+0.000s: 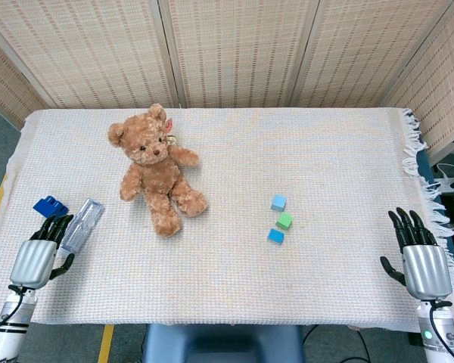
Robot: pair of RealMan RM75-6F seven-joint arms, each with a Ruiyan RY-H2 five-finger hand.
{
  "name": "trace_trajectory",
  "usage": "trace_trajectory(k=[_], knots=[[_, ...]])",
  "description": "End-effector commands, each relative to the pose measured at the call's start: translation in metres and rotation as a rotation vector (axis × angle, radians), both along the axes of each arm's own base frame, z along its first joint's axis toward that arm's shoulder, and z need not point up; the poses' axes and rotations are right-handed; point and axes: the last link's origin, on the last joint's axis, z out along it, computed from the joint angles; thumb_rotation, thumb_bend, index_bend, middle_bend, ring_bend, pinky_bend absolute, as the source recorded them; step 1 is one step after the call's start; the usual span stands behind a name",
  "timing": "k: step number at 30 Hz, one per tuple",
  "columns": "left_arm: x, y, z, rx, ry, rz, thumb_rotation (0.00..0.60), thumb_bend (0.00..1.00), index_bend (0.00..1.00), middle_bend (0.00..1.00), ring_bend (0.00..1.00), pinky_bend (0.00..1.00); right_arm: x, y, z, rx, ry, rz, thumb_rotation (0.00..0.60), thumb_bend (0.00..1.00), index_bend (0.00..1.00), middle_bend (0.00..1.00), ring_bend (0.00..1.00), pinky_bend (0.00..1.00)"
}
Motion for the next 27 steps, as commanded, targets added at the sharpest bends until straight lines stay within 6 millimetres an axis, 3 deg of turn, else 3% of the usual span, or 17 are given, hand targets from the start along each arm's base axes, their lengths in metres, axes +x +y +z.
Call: trace_trajectory(k=[1, 16, 27], knots=[[0.0, 0.0, -0.002, -0.009, 0.007, -0.005, 0.6, 0.36, 0.04, 0.09, 0.06, 0.34, -0.002, 0.008, 0.004, -0.01, -0.034, 0.012, 0.6, 0.12, 0.02, 0.03, 0.0, 0.25], [0.001, 0.009, -0.019, 0.042, 0.043, -0.025, 0.6, 0.37, 0.01, 0.09, 0.08, 0.4, 0.001, 0.0, -0.006, 0.095, -0.071, 0.037, 0.6, 0.12, 0.04, 0.03, 0.0, 0.25], [0.035, 0.065, -0.054, 0.039, 0.048, -0.022, 0.6, 0.37, 0.01, 0.13, 0.11, 0.4, 0.007, -0.012, 0.009, 0.079, -0.187, 0.21, 0.6, 0.12, 0.0, 0.03, 0.0, 0.25]])
